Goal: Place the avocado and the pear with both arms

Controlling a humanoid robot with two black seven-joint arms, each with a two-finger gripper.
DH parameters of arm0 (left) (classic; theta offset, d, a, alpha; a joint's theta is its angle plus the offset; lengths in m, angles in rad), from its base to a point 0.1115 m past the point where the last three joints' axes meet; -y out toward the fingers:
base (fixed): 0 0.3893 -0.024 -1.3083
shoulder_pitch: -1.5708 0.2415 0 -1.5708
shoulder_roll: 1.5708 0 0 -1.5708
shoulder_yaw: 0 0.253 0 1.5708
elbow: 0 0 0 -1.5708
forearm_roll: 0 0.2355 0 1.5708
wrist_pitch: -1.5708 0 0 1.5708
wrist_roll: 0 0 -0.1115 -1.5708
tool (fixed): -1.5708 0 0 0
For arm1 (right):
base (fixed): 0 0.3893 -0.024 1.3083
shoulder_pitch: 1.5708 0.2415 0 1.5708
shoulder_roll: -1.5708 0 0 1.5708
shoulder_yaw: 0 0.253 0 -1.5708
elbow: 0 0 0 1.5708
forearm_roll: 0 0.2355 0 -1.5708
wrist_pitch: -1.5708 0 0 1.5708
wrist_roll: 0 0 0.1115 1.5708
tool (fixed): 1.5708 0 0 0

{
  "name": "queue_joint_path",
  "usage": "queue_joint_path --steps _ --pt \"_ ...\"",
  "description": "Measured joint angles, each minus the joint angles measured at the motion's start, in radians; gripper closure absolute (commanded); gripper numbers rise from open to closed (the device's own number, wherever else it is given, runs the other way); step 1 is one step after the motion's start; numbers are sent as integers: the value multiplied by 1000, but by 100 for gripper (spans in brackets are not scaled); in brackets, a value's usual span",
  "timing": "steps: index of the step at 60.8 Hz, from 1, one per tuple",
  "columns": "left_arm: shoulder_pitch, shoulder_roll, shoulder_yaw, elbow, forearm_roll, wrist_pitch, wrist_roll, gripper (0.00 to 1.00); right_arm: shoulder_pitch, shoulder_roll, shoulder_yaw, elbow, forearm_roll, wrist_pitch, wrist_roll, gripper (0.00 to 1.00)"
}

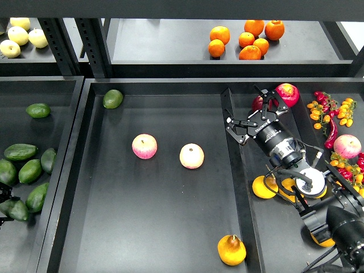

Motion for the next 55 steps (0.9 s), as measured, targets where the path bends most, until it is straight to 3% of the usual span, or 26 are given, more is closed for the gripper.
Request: queue_joint_path --steps 14,39,55 --pt "-5 -1 13 -10 1 0 0 2 0 0 -1 1 0 0 0 1" --pt "-29 -10 -19 -32 -29 0 0 2 1 0 -4 1 0 0 0 1" --pt "-81 -13 -143 -97 -167 0 0 3 2 0 -1 4 0 0 0 1"
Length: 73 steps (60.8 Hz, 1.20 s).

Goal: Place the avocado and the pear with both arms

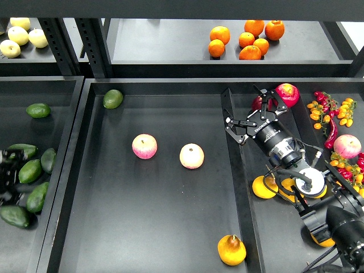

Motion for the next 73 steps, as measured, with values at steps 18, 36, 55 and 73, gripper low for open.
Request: queue_joint_path --steps 18,36,55,73 --pt "2 -47 -71 -74 -130 0 0 2 1 0 -2 4 0 0 0 1" --pt "31 -156 -211 -170 -169 0 0 1 2 0 9 6 0 0 0 1" --pt "127 -421 -447 -324 -171 0 0 1 2 0 22 10 0 0 0 1" --pt "154 -642 -502 -354 -170 0 0 1 2 0 15 21 0 0 0 1"
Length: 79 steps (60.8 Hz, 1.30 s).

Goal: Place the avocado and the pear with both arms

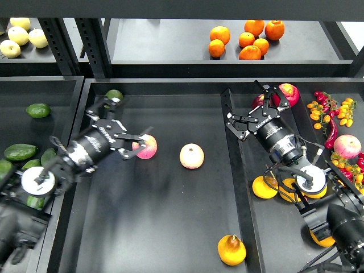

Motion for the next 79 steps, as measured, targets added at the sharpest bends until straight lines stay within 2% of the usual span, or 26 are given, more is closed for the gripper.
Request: queue_joint_path --steps 19,20,21,29,37,41,48,60,62,68,69,70,79 --pt "24 -17 8 2 0 0 -5 1 1 0 7 -8 2 0 4 1" --pt "25 -17 9 2 0 0 -9 1 1 0 8 -8 2 0 4 1" --pt "26 -17 11 1 -1 0 -33 1 1 0 9 -13 2 0 3 1" --pt "26 -17 15 0 -5 0 -86 1 -2 0 9 -17 2 0 -24 1" --pt "26 -17 20 10 -29 0 -105 1 -17 0 9 -27 2 0 -97 1" --pt "26 -17 21 12 -46 0 -108 1 -20 0 9 -29 2 0 -118 1" --pt "25 -17 21 12 -70 0 -126 1 -22 0 8 -30 2 0 -133 1" --pt "26 -17 18 4 -96 0 -211 1 -22 0 7 -28 2 0 -150 1" --pt "26 -17 19 5 -96 0 -218 1 -22 0 6 -26 2 0 -165 1" --pt "26 -17 24 11 -97 0 -224 1 -15 0 6 -15 2 0 -253 1" --pt "27 -17 25 12 -97 0 -224 1 -11 0 6 -11 2 0 -275 1" --pt "27 -17 29 13 -97 0 -224 1 4 0 5 7 1 0 -331 1" --pt "33 -17 42 14 -97 0 -224 1 50 -1 -25 77 -2 0 -431 1"
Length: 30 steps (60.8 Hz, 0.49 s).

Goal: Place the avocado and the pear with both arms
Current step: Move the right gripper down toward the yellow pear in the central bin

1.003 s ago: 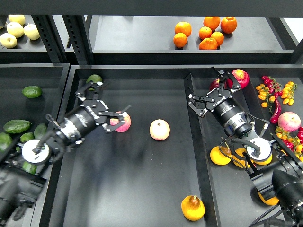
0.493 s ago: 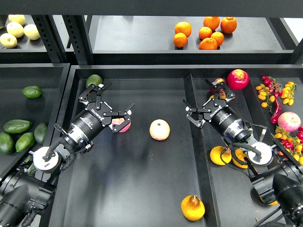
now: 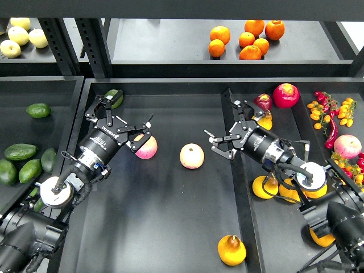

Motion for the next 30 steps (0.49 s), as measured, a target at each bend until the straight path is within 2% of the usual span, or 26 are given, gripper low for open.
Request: queue_joint_path --steps 7,16,30 --pt "10 0 7 0 0 0 0 1 29 -59 -63 54 5 0 -19 1" --pt "13 0 11 2 0 0 0 1 46 -166 -162 107 8 0 -21 1" --pt "13 0 15 2 1 0 0 1 71 -271 -336 129 -6 0 -22 1"
